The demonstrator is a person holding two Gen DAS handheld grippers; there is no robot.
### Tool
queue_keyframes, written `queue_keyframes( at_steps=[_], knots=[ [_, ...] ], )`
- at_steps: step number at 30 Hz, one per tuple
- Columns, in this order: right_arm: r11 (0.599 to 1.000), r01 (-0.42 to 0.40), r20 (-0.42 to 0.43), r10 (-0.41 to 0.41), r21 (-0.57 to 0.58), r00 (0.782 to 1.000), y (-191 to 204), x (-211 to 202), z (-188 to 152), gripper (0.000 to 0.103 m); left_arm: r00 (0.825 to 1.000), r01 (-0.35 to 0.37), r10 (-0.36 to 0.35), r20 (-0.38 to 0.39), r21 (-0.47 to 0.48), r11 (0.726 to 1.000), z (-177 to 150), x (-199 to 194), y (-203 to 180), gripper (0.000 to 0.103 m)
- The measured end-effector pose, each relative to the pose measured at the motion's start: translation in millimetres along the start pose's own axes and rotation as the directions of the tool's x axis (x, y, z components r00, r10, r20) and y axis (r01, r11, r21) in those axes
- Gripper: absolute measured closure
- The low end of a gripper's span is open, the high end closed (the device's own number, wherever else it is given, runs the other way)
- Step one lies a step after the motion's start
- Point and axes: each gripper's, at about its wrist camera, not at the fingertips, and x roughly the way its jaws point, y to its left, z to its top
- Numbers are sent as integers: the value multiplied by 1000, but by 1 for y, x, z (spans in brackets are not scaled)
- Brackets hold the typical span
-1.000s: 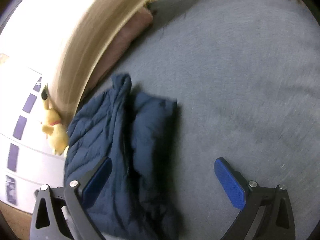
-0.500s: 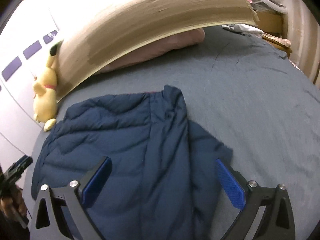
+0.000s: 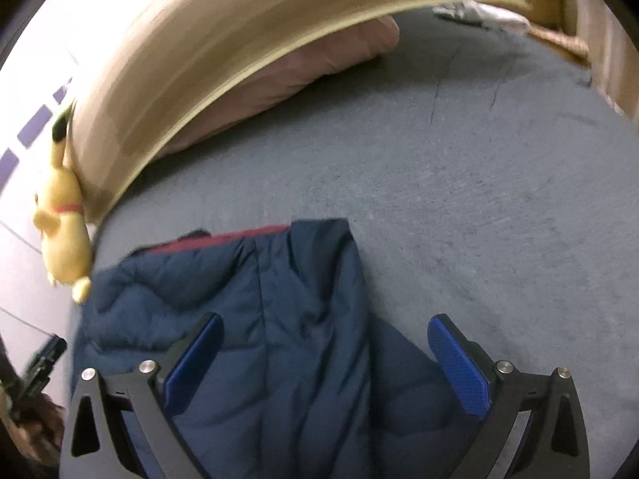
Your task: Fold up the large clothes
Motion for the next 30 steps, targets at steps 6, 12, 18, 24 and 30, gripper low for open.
queue_keyframes(
  at_steps=[6,12,18,24,30],
  knots=[
    [992,-82,-13,84,94,996,-16,20,19,0,995,39,-45,-91,-74,997,16,38,32,23],
    [999,-36,-87,38,21,995,6,38,27,72,977,82,-92,-192,-61,995,12,76,24,48],
    [979,74,27,-70,-188,997,50,5,32,92,988,45,-39,-149,32,998,21,69,3,89],
    [978,160,-40,-167,-131,985,37,45,19,87,982,-55,69,-178,81,995,13,92,-16,84],
    [965,238,151,-221,-106,963,61,-7,21,14,985,-172,171,18,82,982,26,27,-35,56]
  ],
)
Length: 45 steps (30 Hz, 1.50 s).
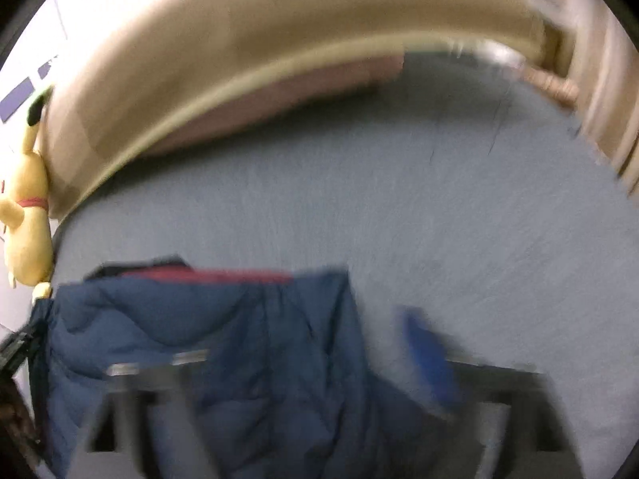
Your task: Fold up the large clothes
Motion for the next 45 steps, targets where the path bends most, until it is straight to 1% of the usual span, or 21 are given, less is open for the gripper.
queue_keyframes(
  at_steps=[1,2,4,6,8,10,13,16,20,22,24,26,28,31,34,36,38,39,41,42,45],
  knots=[
    [1000,12,56,-11,-14,998,8,-14,2,14,998,11,-10,58,-18,1000,4,-15,-8,41],
    [999,-9,85,12,-32,996,20,-23,2,14,995,39,-38,90,-17,999,7,-24,-20,37],
    [994,-50,79,58,-92,995,49,-27,0,14,989,92,-97,109,44,995,10,-34,-52,37],
    [982,-52,59,64,-181,996,81,-17,-8,14,990,114,-122,72,108,988,8,-26,-88,37],
    [975,-31,31,38,-220,999,101,4,-16,14,995,100,-102,13,131,986,5,-5,-111,37],
    [973,-13,-10,11,-230,1000,107,23,-25,14,995,77,-65,-81,156,985,3,25,-128,36],
    [977,-3,-58,-10,-214,998,109,48,-28,13,993,65,-50,-104,146,987,2,41,-132,34],
    [985,3,-86,-18,-172,996,99,63,-28,2,992,53,-35,-118,153,987,2,53,-134,29],
    [990,-10,-129,-8,-141,992,95,73,-30,1,994,21,-3,-111,163,986,0,55,-137,26],
    [991,-8,-115,-7,-134,993,92,62,-26,1,996,39,-26,-89,140,989,-6,36,-133,27],
    [993,-3,-57,-3,-117,998,83,34,-21,1,997,54,-48,-59,105,993,-3,17,-116,27],
    [993,-35,9,37,-112,999,74,-5,-26,0,998,70,-70,2,77,995,-9,-20,-95,27],
    [989,-53,27,57,-141,998,67,-35,-39,0,997,65,-68,46,60,996,-21,-50,-76,27],
    [980,-106,17,110,-169,994,57,-70,-75,0,996,69,-71,62,40,997,-55,-86,-48,27],
    [977,-135,0,137,-162,991,52,-84,-115,0,995,86,-86,48,-2,996,-93,-100,-34,27],
    [980,-108,-28,105,-169,994,53,-73,-133,0,998,53,-52,42,-3,999,-109,-95,-34,27],
    [983,-65,-110,46,-174,993,54,-44,-143,0,998,1,1,-58,23,1000,-127,-71,-38,26],
    [983,-65,-125,44,-174,991,52,-36,-148,0,998,0,2,-69,33,999,-129,-66,-39,24],
    [989,-45,-112,29,-138,993,45,-49,-142,0,999,-25,26,-45,26,999,-130,-75,-35,25],
    [994,-55,-90,46,-98,995,38,-63,-140,0,999,-17,17,-35,3,1000,-129,-84,-30,25],
    [990,-137,-6,137,-11,991,9,-105,-141,0,998,58,-54,43,-94,994,-129,-123,-2,24]
  ],
)
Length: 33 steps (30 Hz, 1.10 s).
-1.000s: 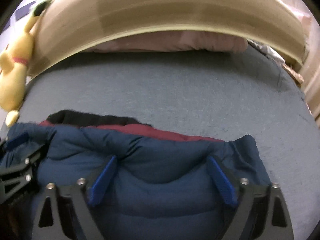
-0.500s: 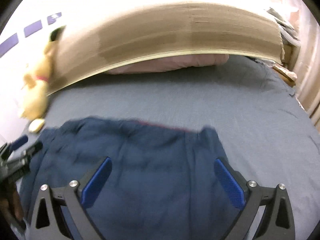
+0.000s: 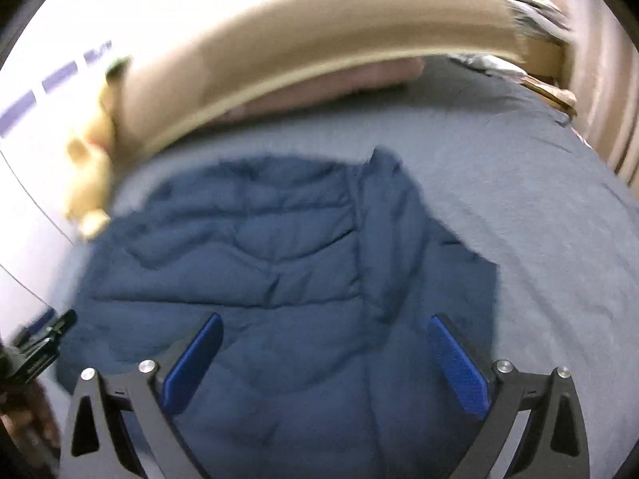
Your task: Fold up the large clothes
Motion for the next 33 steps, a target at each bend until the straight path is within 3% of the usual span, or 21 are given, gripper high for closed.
queue_keyframes(
  at_steps=[2,5,7,9,11,14,18,20,22,24,27,31,33],
  knots=[
    [998,-29,45,27,55,999,-29,-28,-12,0,998,38,-36,47,-42,998,-8,-20,25,20],
    [978,-88,66,77,189,995,-88,-47,-37,0,995,98,-95,31,-117,988,-23,-25,67,18],
    [938,-145,58,133,314,989,-127,-48,-54,0,987,153,-161,-20,-212,965,-43,-17,93,18],
    [867,-220,49,222,446,974,-158,-38,-74,0,971,206,-232,-55,-292,934,-56,-3,106,18],
    [833,-257,48,269,489,962,-168,-31,-83,0,961,237,-270,-50,-346,908,-64,3,110,18],
    [807,-303,31,335,507,942,-167,-13,-81,0,944,283,-325,-47,-388,877,-62,11,109,18],
    [812,-335,42,359,478,932,-153,-10,-75,0,950,275,-310,-42,-364,890,-55,6,101,18],
    [806,-325,55,345,494,937,-147,-18,-82,0,951,289,-309,-3,-344,893,-59,-9,97,18],
    [750,-335,122,326,570,937,-145,-28,-104,0,960,271,-277,34,-357,894,-69,-23,97,18],
    [697,-362,135,360,619,923,-132,-25,-123,0,969,243,-240,63,-446,862,-83,-25,97,18],
    [661,-395,136,408,638,903,-107,-7,-123,0,966,232,-257,37,-566,791,-97,-14,98,18],
    [592,-377,187,358,712,915,-97,13,-115,0,963,233,-266,52,-658,716,-103,-10,92,17],
    [579,-365,183,350,729,919,-93,24,-113,6,962,204,-273,7,-683,702,-104,2,87,16]
  ],
)
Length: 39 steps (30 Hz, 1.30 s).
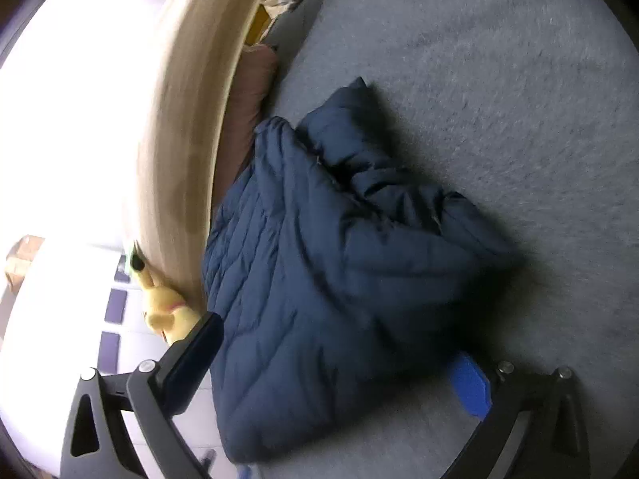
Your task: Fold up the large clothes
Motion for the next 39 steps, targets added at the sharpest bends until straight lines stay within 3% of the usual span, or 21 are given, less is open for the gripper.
queue_keyframes(
  at_steps=[1,2,3,4,6,8,9,10,13,15,16,18,19,22,24,26,28,29,34,36,39],
  knots=[
    [1000,24,-7,-24,-12,1000,3,1,1,14,1000,-15,15,-17,-12,1000,-1,7,1,17],
    [998,53,-22,-53,-30,998,4,0,3,39,999,-26,24,-48,-25,999,0,18,3,18],
    [996,68,-35,-70,-56,997,8,-1,4,64,998,-11,10,-54,-27,1000,1,20,4,47],
    [992,80,-39,-84,-95,996,14,-3,6,67,997,-3,3,-82,-5,1000,4,25,1,69],
    [961,122,-15,-130,-246,991,40,-12,3,77,998,-30,33,-62,52,998,8,18,-9,83],
    [860,213,65,-207,-464,976,71,-19,-11,78,997,-66,70,-31,114,991,4,13,-16,85],
    [821,250,86,-241,-513,967,72,-15,-15,78,996,-77,82,-43,102,992,1,16,-11,85],
    [817,268,71,-271,-511,960,63,-6,-14,78,994,-87,93,-59,92,992,-4,22,-5,85],
    [912,211,-28,-235,-353,972,20,8,-2,63,994,-105,109,-17,147,984,-11,21,-8,79],
    [932,169,-29,-188,-319,982,17,-1,2,29,994,-97,102,-34,127,987,-6,16,-8,74],
    [941,135,-40,-155,-309,987,17,-7,5,24,995,-83,90,-51,114,990,-2,13,-7,67],
    [953,92,-51,-111,-287,992,14,-24,12,22,997,-49,56,-55,119,992,7,1,-5,58],
    [957,79,-57,-98,-279,994,12,-32,16,22,998,-38,44,-46,126,991,12,-8,-3,46],
    [958,80,-38,-94,-274,995,2,-56,30,19,996,-62,50,70,180,982,30,-38,1,17],
    [958,89,-13,-96,-274,995,-3,-66,45,17,994,-67,46,95,228,971,43,-39,-1,17],
    [966,45,-47,-59,-254,997,-7,-62,66,17,1000,-17,15,11,253,967,58,-22,-3,17],
    [969,-7,-112,-22,-247,993,-4,-49,88,17,990,82,-46,-137,272,959,73,9,-7,17],
    [968,-19,-142,-17,-251,990,-7,-47,98,17,984,84,-36,-172,282,956,79,23,-11,17],
    [953,-5,-286,-86,-304,954,3,7,123,17,955,152,-51,-293,333,931,100,75,-36,17],
    [949,-21,-308,-80,-313,948,7,18,127,17,942,190,-68,-329,352,916,101,86,-42,17],
    [941,-55,-362,-75,-334,929,18,32,128,16,928,186,-35,-370,380,906,96,95,-50,17]
  ],
)
